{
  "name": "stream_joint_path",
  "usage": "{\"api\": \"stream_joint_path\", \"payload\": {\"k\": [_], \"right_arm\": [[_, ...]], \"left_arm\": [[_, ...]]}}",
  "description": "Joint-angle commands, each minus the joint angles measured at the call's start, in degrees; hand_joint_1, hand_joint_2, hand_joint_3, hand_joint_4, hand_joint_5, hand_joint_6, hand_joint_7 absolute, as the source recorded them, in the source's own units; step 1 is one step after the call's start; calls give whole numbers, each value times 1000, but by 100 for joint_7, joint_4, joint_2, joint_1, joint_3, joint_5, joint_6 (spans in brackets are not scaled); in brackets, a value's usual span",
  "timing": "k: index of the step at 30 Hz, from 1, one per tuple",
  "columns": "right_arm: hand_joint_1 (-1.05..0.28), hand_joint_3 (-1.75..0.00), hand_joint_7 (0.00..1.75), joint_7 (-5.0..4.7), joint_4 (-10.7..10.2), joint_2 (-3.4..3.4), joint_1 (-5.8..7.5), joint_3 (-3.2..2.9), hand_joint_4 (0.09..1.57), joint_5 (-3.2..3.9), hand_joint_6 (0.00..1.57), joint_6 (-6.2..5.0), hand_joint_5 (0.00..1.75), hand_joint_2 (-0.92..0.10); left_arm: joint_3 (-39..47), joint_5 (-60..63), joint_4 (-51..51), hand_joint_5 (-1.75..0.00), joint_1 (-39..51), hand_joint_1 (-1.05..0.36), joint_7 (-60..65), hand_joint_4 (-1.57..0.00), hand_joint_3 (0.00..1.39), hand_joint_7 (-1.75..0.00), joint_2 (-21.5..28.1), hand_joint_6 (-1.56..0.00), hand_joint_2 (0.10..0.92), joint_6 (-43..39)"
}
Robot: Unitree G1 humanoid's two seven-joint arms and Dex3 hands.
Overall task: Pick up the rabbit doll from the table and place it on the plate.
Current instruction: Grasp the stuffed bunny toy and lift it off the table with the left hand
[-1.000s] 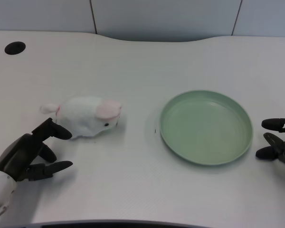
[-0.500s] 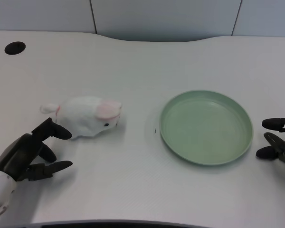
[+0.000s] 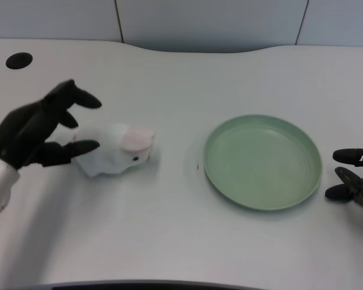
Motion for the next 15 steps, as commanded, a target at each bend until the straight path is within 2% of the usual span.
{"api": "stream_joint_path", "payload": {"k": [1, 3, 5, 6, 7, 8, 10, 13, 15], "right_arm": [[-907, -5, 916, -39, -44, -33, 61, 4, 779, 11, 516, 9, 940, -878], [-906, -4, 919, -22, -46, -26, 63, 2, 787, 22, 519, 3, 945, -880], [-905, -3, 919, 29, -8, -28, 58, -7, 791, 39, 523, -43, 946, -879], [-906, -3, 916, 27, 7, -32, 54, -3, 787, 30, 521, -51, 943, -880], [-914, -1, 913, 26, 11, -30, 51, -7, 777, 32, 518, -44, 939, -877], [-916, -1, 913, 24, 13, -29, 49, -11, 774, 35, 522, -33, 939, -874], [-916, 0, 906, 27, 0, -21, 62, -20, 780, 45, 530, -32, 941, -871], [-907, 0, 899, 61, -21, -18, 82, -36, 787, 70, 541, -42, 937, -867], [-915, -1, 899, 59, -44, -29, 100, -26, 794, 53, 547, -48, 937, -868]], "left_arm": [[-76, 315, -202, -1387, -270, -757, 41, -137, 200, -1163, 302, -60, 921, 50], [-198, 542, -244, -1374, -482, -801, -67, -68, 128, -1129, 405, -70, 921, 190], [-352, 706, -248, -1235, -670, -840, -295, -13, 80, -1033, 481, -49, 921, 324], [-451, 787, -278, -1135, -767, -852, -480, -6, 71, -974, 516, -33, 921, 453], [-562, 876, -309, -884, -873, -888, -687, -2, 66, -810, 538, -13, 921, 608], [-650, 941, -328, -722, -959, -908, -856, -1, 56, -705, 543, -6, 921, 730], [-842, 1071, -312, -521, -1121, -921, -1152, 1, 37, -529, 525, -4, 921, 889], [-1044, 1180, -250, -423, -1276, -919, -1415, 1, 17, -383, 428, -26, 918, 1079], [-1223, 1277, -8, -379, -1438, -915, -1526, 1, 7, -327, 281, -32, 913, 1171]]}}
